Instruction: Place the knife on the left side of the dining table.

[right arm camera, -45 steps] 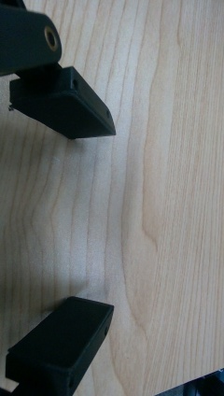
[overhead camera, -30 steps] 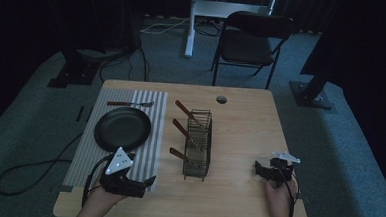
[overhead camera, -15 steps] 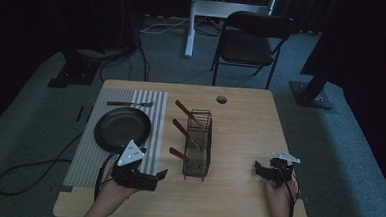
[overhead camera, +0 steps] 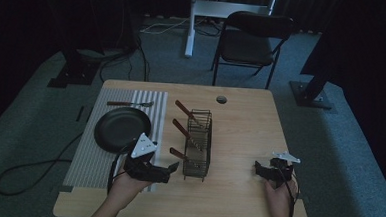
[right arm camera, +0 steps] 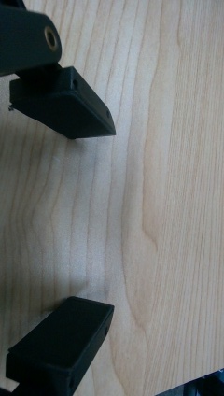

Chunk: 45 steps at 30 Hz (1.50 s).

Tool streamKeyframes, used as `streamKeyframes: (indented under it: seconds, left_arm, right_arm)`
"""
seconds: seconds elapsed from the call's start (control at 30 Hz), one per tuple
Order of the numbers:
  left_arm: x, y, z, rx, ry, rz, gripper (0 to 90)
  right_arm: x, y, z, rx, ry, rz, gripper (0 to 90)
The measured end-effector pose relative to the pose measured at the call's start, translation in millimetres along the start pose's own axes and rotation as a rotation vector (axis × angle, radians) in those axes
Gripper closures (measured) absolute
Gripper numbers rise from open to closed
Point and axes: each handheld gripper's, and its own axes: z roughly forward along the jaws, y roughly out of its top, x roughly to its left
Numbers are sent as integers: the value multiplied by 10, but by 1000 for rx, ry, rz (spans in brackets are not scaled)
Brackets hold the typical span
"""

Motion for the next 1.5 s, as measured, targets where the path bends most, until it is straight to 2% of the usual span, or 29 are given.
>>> streamKeyframes:
  seconds: [0.13,0.2,0.3,0.47,0.6,0.63,0.77,0.93,1.1,1.2,1.27,1.37,1.5]
  left_arm:
    - [-13,26,66,8,12,-13,65]
    - [-28,31,84,1,35,-20,135]
    - [-31,34,98,1,35,-24,158]
    - [-7,2,149,-19,2,-45,318]
    - [-4,-11,141,-41,-19,-57,387]
    - [-7,-7,139,-43,-20,-56,389]
    - [-19,0,123,-59,-32,-52,492]
    - [3,-14,105,-78,-53,-67,604]
    - [-8,-12,116,-82,-65,-59,726]
    - [-4,0,125,-87,-78,-65,732]
    - [-2,13,133,-88,-103,-68,742]
    - [-24,30,144,-101,-112,-73,750]
    - [-60,66,172,-119,-101,-71,755]
  right_arm:
    - [0,0,0,0,0,0,119]
    - [0,0,0,0,0,0,120]
    - [0,0,0,0,0,0,120]
    - [0,0,0,0,0,0,120]
    - [0,0,0,0,0,0,120]
    - [0,0,0,0,0,0,120]
    - [0,0,0,0,0,0,120]
    - [1,0,-1,1,0,2,120]
    - [1,0,-1,1,0,2,120]
    - [0,0,0,0,0,0,119]
    - [0,0,0,0,0,0,120]
    - [0,0,0,0,0,0,120]
    - [0,0,0,0,0,0,120]
